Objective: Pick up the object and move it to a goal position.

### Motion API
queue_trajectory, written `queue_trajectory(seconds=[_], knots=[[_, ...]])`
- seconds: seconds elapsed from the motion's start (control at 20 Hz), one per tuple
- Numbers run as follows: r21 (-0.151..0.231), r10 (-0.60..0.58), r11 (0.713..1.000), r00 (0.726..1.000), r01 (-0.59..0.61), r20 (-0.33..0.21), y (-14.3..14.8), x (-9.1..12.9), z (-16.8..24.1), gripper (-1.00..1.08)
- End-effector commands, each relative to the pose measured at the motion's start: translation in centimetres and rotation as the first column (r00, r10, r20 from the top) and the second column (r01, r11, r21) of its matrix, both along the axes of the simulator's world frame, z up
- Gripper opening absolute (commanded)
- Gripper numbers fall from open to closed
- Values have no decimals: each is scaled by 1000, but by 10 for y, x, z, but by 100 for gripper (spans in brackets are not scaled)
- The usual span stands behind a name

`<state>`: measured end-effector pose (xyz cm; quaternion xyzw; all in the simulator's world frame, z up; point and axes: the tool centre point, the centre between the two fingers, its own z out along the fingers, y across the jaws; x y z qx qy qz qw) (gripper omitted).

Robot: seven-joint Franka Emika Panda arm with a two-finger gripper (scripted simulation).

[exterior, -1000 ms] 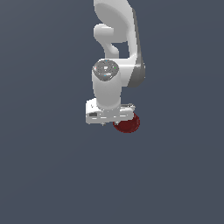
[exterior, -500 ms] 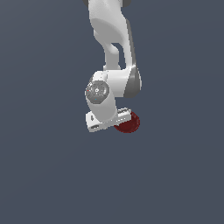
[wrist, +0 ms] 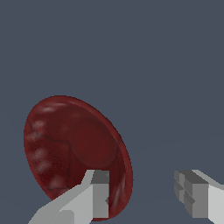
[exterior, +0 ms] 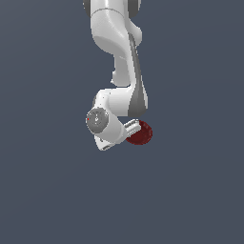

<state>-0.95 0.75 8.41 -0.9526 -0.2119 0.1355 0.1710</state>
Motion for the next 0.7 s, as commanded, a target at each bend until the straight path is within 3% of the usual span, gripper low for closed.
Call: queue_trajectory(seconds=[0.0,0.35,0.65], knots=[[41,30,999,999,-30,-15,3,-2,-5,28],[111,77,991,997,-73,-32,6,-6,-12,28],[117,81,990,996,-76,-34,6,-6,-13,28]])
